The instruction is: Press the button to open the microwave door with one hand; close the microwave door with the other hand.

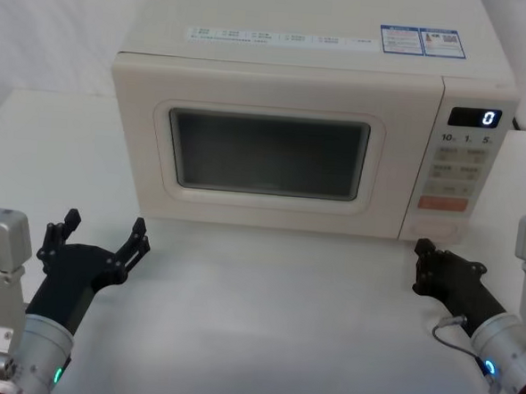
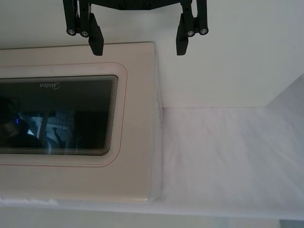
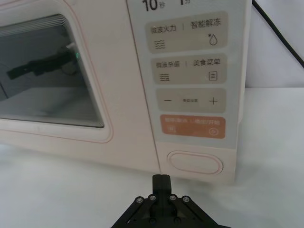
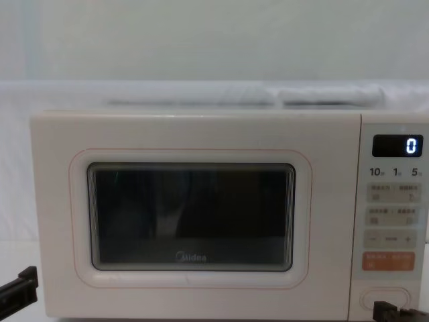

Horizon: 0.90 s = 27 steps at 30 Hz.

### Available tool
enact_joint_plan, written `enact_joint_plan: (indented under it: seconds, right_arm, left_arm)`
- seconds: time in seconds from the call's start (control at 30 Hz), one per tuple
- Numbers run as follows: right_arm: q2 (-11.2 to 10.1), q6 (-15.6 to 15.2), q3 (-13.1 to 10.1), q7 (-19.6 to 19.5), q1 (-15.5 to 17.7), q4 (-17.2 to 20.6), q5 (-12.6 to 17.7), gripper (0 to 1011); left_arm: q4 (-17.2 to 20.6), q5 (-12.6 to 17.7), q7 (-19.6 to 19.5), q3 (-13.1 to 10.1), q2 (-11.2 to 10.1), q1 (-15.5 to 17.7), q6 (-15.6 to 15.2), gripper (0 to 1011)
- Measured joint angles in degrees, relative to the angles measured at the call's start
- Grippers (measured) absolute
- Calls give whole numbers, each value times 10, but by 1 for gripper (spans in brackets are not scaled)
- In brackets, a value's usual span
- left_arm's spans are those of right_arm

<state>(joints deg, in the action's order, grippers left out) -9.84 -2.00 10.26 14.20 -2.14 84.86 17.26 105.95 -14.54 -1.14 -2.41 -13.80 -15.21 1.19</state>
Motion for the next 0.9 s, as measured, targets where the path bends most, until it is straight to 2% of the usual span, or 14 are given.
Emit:
enact_joint_plan:
  seconds: [0.4,0.9]
  right_arm:
    - [-5,11,3,-18,-32,-37,-8,0]
    - [0,20,-4,-29,-45,-56,-15,0]
  left_arm:
    - [0,0,0,0,0,0,0,1001]
    - [0,0,0,0,0,0,0,1001]
